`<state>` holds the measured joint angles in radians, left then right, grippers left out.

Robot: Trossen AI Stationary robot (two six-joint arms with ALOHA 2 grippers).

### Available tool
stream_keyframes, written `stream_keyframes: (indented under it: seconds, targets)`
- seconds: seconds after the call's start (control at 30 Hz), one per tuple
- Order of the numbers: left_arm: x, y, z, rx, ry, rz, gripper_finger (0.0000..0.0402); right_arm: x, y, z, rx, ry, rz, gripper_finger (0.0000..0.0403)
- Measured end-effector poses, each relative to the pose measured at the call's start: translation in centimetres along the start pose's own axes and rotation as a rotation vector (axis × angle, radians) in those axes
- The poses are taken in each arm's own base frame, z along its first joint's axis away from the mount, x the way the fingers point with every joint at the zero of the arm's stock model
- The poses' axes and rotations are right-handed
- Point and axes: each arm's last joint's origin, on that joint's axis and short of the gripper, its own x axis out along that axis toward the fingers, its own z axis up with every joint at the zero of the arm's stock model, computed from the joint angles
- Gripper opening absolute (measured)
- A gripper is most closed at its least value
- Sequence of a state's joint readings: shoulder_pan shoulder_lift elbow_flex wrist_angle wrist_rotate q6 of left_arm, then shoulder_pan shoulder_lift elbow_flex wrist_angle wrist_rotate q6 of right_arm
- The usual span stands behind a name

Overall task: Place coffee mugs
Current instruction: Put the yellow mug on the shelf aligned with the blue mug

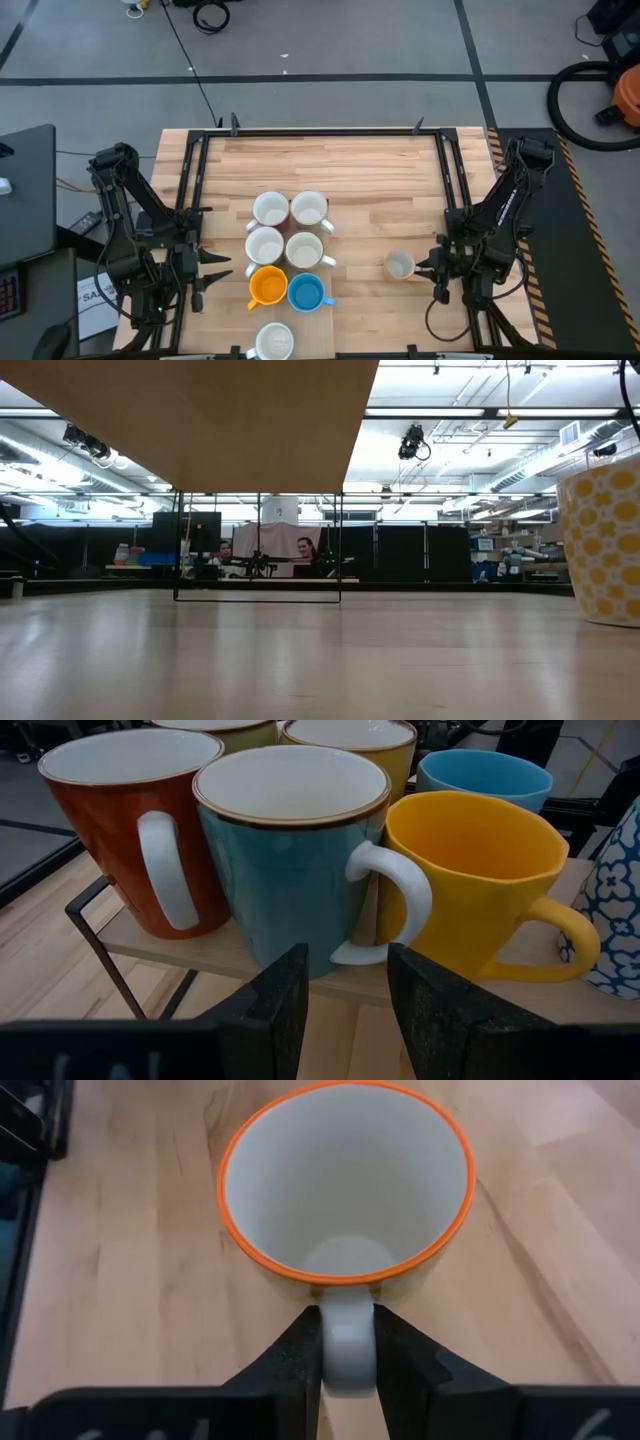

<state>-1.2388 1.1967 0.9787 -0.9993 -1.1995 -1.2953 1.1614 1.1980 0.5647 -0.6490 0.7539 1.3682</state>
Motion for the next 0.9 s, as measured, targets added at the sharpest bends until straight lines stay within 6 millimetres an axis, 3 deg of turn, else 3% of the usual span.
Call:
stream_keyframes:
  seconds: [0.9]
  targets:
    - [0.0,0.0,0.0,-0.001,0.0,-0.001,0.0144,1.1,2.2,2.6,0.187,-0.097,0.165,0.0081]
